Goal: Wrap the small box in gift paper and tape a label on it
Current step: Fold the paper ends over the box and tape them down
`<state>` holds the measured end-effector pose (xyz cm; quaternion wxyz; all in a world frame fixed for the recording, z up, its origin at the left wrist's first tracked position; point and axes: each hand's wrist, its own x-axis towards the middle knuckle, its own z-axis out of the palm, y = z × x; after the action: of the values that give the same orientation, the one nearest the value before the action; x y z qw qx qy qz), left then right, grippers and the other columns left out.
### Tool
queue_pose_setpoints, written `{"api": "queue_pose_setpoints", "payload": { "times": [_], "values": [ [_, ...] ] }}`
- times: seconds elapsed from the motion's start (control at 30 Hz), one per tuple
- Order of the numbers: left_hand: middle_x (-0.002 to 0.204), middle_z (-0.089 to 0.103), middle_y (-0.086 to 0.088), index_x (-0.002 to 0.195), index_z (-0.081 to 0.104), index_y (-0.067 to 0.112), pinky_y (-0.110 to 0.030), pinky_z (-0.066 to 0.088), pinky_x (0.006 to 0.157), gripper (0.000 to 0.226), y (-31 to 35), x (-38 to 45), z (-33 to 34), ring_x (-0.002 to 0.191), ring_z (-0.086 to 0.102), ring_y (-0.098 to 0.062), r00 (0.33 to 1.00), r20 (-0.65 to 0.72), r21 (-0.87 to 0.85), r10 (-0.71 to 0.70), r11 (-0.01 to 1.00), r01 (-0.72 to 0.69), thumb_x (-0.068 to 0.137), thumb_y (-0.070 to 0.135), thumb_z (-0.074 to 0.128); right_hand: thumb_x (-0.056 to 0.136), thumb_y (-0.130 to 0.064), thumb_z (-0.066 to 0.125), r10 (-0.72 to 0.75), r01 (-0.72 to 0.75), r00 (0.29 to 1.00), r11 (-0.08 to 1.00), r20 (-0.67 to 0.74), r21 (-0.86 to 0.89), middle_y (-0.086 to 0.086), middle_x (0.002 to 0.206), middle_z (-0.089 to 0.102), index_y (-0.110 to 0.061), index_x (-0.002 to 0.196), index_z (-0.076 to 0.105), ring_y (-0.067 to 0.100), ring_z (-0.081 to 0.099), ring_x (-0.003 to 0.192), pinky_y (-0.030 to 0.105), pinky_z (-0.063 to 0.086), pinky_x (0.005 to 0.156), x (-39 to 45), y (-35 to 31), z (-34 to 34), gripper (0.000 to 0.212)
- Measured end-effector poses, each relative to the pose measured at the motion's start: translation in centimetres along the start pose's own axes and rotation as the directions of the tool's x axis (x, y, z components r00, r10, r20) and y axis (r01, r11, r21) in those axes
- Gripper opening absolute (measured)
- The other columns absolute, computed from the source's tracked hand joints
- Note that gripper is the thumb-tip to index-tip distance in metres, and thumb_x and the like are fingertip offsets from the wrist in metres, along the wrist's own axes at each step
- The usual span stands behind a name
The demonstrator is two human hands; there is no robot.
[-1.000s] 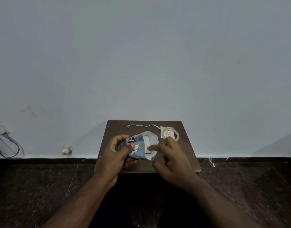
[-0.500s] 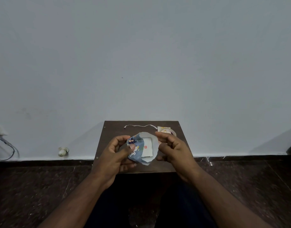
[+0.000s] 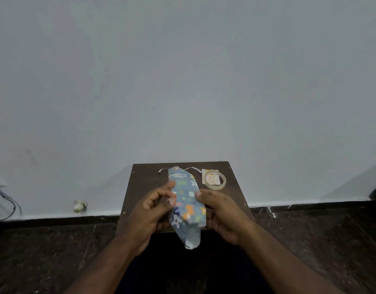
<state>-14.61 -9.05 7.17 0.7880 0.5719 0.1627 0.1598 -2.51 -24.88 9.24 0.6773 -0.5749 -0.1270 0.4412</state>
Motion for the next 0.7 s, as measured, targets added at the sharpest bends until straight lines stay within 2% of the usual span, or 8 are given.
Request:
{"api": "queue_pose_setpoints", "payload": {
  "times": [0.1,0.2,0.27,0.33,0.4,0.47,0.6,0.7],
  "values": [
    [0.145,0.052,0.023,0.127,0.061,0.024,-0.036,0.058,0.078,0.051,0.0,0.1,0.0,0.116,0.066,-0.016,0.996,0.040,0.018,0.074,0.997,-0.075,0.089,-0.010,0.063,0.080,-0.005,0.079,-0.109,0.110,0.994,0.993,-0.026,0.032,0.014,0.122,0.071,-0.008,0.139,0.050,0.034,0.069,0.111,0.054,0.054,0.097,0.7,0.8,-0.5,0.066],
    [0.145,0.053,0.020,0.146,0.044,0.035,-0.036,0.058,0.088,0.081,0.0,0.5,-0.2,0.117,0.067,-0.017,0.993,0.035,0.098,0.112,0.989,-0.115,0.083,-0.010,0.070,0.062,-0.004,0.088,-0.257,0.246,0.964,0.960,-0.067,-0.134,0.007,0.131,0.065,-0.014,0.151,0.033,0.020,0.066,0.118,0.038,0.056,0.094,1.3,1.5,-0.8,0.105],
    [0.141,0.060,0.009,0.147,0.042,0.027,-0.026,0.057,0.086,0.079,-0.1,0.9,-0.1,0.120,0.065,-0.013,0.993,0.001,0.116,0.118,0.986,-0.118,0.083,-0.010,0.072,0.059,-0.006,0.092,-0.352,0.320,0.935,0.891,-0.043,-0.321,0.002,0.138,0.059,-0.022,0.153,0.033,0.011,0.061,0.124,0.029,0.051,0.100,1.6,2.0,-0.8,0.112],
    [0.136,0.064,0.009,0.145,0.043,0.025,-0.019,0.054,0.086,0.076,0.1,0.9,0.2,0.121,0.063,-0.007,0.992,-0.001,0.146,0.128,0.981,-0.126,0.082,-0.006,0.073,0.058,-0.019,0.094,-0.470,0.385,0.882,0.748,-0.023,-0.540,-0.011,0.138,0.057,-0.048,0.144,0.039,0.004,0.056,0.126,0.026,0.047,0.103,1.9,2.4,-0.8,0.106],
    [0.137,0.062,0.010,0.145,0.042,0.027,-0.018,0.053,0.088,0.074,0.0,0.9,0.3,0.120,0.062,-0.002,0.989,-0.013,0.198,0.146,0.970,-0.140,0.085,-0.004,0.073,0.058,-0.029,0.092,-0.570,0.402,0.822,0.592,-0.010,-0.699,-0.029,0.129,0.056,-0.066,0.129,0.040,-0.003,0.054,0.120,0.021,0.045,0.100,1.6,2.2,-0.6,0.096],
    [0.135,0.062,0.008,0.141,0.046,0.030,-0.025,0.055,0.091,0.069,0.1,0.8,0.3,0.117,0.064,-0.005,0.984,-0.058,0.218,0.167,0.964,-0.151,0.085,0.000,0.074,0.063,-0.026,0.090,-0.614,0.373,0.788,0.535,-0.046,-0.758,-0.042,0.123,0.048,-0.066,0.123,0.040,-0.011,0.052,0.109,0.008,0.040,0.091,1.2,1.8,-0.4,0.088],
    [0.119,0.070,0.011,0.112,0.064,0.047,-0.048,0.052,0.100,0.050,0.6,0.5,0.3,0.120,0.063,-0.016,0.979,-0.099,0.179,0.180,0.971,-0.161,0.086,0.005,0.070,0.075,-0.012,0.083,-0.529,0.364,0.847,0.656,-0.059,-0.661,-0.021,0.129,0.051,-0.055,0.132,0.043,-0.003,0.061,0.083,0.016,0.052,0.074,0.4,1.0,-0.4,0.082],
    [0.112,0.071,0.009,0.102,0.071,0.044,-0.055,0.052,0.100,0.048,1.2,0.2,0.3,0.107,0.068,-0.016,0.993,-0.089,0.065,0.075,0.995,-0.070,0.100,0.000,0.051,0.081,0.010,0.068,-0.445,0.357,0.895,0.766,-0.039,-0.535,-0.010,0.130,0.060,-0.035,0.141,0.049,0.000,0.067,0.082,0.021,0.055,0.071,0.0,0.2,-0.4,0.077]
  ]
}}
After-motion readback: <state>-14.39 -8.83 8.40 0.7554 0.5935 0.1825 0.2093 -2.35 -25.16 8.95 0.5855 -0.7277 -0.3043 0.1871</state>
